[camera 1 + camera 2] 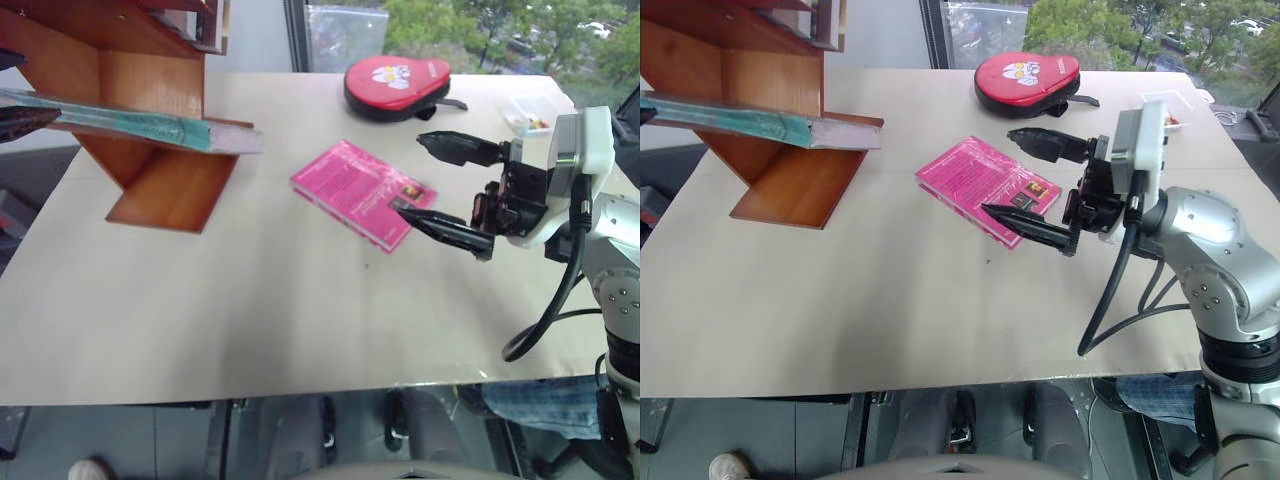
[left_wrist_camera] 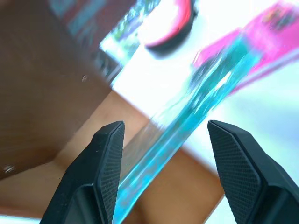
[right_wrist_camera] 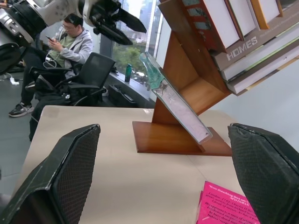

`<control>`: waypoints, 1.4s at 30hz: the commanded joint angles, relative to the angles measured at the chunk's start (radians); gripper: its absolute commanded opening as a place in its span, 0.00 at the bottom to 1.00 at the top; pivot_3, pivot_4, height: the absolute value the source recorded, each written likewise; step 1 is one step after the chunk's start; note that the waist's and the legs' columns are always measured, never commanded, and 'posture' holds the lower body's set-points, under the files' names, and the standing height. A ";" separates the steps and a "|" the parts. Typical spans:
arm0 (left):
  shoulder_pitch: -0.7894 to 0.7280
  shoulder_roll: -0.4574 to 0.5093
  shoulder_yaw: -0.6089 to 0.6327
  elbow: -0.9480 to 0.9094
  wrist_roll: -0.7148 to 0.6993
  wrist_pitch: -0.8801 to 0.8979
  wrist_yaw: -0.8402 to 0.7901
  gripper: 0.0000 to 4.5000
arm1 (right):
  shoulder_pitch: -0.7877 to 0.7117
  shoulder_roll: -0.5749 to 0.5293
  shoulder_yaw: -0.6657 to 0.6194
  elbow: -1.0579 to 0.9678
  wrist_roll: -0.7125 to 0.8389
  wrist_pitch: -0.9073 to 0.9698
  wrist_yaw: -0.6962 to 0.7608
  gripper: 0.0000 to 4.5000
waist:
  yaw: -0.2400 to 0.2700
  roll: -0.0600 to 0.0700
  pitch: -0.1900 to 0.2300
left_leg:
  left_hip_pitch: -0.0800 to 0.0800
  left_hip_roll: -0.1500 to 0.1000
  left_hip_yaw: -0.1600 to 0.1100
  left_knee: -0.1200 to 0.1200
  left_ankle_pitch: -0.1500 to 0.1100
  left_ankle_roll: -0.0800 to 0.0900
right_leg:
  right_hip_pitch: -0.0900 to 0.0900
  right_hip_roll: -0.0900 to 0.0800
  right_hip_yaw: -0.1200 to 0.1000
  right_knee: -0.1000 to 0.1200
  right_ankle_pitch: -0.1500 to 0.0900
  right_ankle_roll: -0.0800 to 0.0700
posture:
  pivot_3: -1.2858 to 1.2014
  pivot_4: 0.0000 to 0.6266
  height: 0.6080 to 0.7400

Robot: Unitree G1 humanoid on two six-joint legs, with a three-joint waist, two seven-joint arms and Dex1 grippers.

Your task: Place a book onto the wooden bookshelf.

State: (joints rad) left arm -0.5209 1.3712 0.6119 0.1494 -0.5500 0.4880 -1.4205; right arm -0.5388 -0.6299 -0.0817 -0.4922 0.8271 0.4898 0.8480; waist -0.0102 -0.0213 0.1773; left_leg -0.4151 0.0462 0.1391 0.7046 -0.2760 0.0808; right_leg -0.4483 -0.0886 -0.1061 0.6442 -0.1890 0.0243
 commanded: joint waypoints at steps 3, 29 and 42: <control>0.096 -0.181 0.065 -0.365 -0.331 0.336 0.163 0.48 | -0.016 -0.014 -0.034 -0.037 0.003 -0.007 -0.011 1.00 | 0.001 0.001 -0.001 | 0.001 0.000 0.000 0.000 0.000 0.000 | 0.000 -0.001 0.000 0.002 0.000 0.000 | 0.52 0.24 1.00; -0.134 -1.109 -0.303 -0.169 0.229 -0.310 1.343 0.01 | 0.123 -0.143 -0.185 -0.251 0.120 0.101 -0.226 1.00 | -0.004 0.001 -0.005 | 0.007 -0.001 -0.005 0.000 0.002 -0.002 | 0.008 0.002 0.000 0.001 0.004 -0.005 | 0.52 0.24 1.00; 0.075 -1.035 -0.501 -0.345 0.023 -0.110 0.908 0.01 | 0.184 -0.159 -0.171 -0.242 0.089 0.104 -0.200 1.00 | 0.019 0.001 -0.005 | 0.004 -0.001 -0.007 0.000 0.002 -0.003 | 0.007 0.001 -0.003 0.000 0.005 -0.007 | 0.52 0.24 1.00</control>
State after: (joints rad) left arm -0.4420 0.3176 0.1039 -0.1495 -0.4944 0.3595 -0.4761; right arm -0.3565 -0.7758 -0.2355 -0.7185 0.9194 0.6035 0.6414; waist 0.0086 -0.0202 0.1726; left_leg -0.4120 0.0452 0.1322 0.7050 -0.2736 0.0777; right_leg -0.4419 -0.0875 -0.1091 0.6440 -0.1841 0.0177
